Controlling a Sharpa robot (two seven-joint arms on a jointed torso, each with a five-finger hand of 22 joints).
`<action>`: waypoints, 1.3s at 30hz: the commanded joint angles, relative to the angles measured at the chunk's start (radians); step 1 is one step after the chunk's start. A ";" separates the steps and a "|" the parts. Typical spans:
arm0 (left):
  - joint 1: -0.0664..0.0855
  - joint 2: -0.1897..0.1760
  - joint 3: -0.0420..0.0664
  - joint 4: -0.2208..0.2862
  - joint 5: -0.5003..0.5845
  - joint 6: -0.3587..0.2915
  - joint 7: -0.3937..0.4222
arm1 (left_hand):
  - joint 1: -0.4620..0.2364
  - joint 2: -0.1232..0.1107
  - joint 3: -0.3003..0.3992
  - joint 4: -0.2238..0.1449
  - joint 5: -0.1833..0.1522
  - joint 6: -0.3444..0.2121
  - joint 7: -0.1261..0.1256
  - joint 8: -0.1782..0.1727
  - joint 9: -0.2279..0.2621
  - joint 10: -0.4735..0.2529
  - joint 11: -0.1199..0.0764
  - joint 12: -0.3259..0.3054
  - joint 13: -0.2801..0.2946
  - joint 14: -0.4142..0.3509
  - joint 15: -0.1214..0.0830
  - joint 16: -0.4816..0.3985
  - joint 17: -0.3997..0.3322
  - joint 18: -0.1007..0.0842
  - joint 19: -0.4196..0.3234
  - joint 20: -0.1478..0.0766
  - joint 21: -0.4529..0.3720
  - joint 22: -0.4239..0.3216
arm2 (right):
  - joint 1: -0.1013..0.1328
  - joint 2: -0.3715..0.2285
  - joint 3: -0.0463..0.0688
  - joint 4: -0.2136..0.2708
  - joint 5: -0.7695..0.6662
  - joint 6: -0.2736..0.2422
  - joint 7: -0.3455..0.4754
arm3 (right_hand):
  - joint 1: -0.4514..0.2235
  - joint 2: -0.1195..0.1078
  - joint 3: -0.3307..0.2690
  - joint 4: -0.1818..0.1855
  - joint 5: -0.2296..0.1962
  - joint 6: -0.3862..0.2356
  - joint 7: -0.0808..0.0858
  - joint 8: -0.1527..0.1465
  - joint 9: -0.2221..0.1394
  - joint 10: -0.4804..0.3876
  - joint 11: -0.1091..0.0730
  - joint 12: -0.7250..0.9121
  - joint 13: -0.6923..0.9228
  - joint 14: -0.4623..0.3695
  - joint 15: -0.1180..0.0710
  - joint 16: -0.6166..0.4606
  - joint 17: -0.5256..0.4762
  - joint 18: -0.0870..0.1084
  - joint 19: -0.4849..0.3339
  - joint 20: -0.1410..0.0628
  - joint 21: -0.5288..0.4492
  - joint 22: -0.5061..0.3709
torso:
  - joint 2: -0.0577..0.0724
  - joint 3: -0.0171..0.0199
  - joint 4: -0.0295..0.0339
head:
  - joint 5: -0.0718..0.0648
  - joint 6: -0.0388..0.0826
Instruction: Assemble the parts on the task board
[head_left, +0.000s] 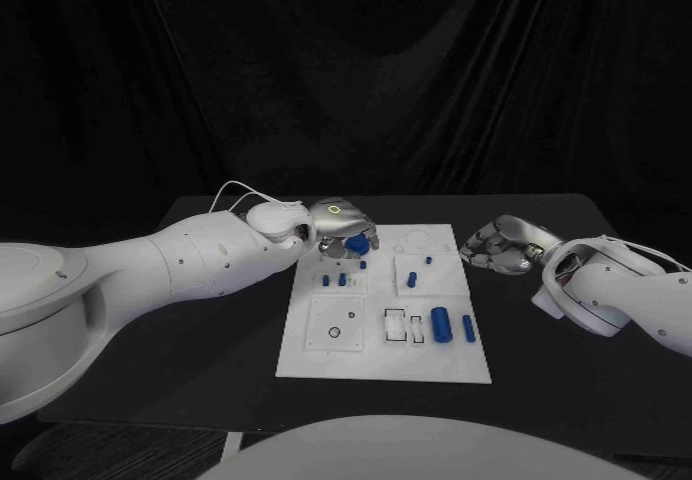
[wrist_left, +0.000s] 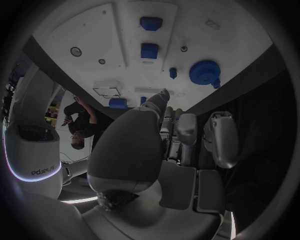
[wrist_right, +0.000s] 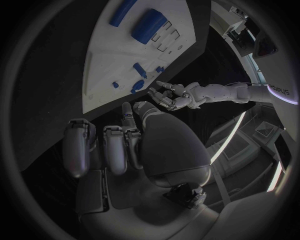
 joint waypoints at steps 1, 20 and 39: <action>-0.005 0.011 0.001 -0.011 -0.012 0.029 0.025 | -0.017 0.001 -0.007 0.002 -0.010 0.007 0.003 -0.006 -0.007 0.022 0.000 -0.010 -0.005 0.008 0.000 0.005 -0.001 -0.020 0.009 0.001 0.007 0.182 | -0.002 0.000 0.001 0.002 -0.002 -0.003 -0.001 | 0.004 -0.005 0.003 0.003 0.003 0.003 0.003 0.003 0.002 0.106 -0.001 0.004 0.264 0.087 -0.003 0.002 0.178 0.014 0.036 -0.003 0.005 0.213 | 0.000 -0.0010 -0.0002 | 0.001 0.000; -0.026 0.046 0.001 -0.050 -0.012 0.084 -0.021 | -0.038 -0.002 -0.021 0.006 -0.006 0.014 -0.002 -0.008 -0.037 0.073 0.006 -0.073 -0.015 -0.007 0.000 -0.007 -0.042 -0.015 -0.006 -0.001 -0.019 0.174 | -0.002 0.000 0.001 0.004 -0.002 -0.002 -0.001 | 0.003 -0.006 0.003 0.003 0.003 0.004 0.002 0.004 0.002 0.106 -0.002 0.004 0.264 0.087 -0.003 0.001 0.176 0.014 0.036 -0.003 0.004 0.212 | -0.001 0.0007 0.0005 | -0.001 0.000; -0.046 0.090 0.001 -0.113 -0.012 0.103 -0.064 | -0.028 0.008 0.005 -0.013 0.054 0.043 0.005 -0.002 -0.040 0.103 0.012 -0.104 -0.015 -0.011 0.000 -0.006 -0.050 -0.014 -0.010 -0.001 -0.025 0.173 | -0.002 -0.003 0.001 0.007 -0.002 -0.001 -0.001 | 0.003 -0.006 0.003 0.003 0.003 0.004 0.002 0.004 0.002 0.106 -0.002 0.004 0.264 0.087 -0.003 0.001 0.176 0.014 0.036 -0.003 0.004 0.212 | -0.001 0.0006 0.0006 | -0.004 0.000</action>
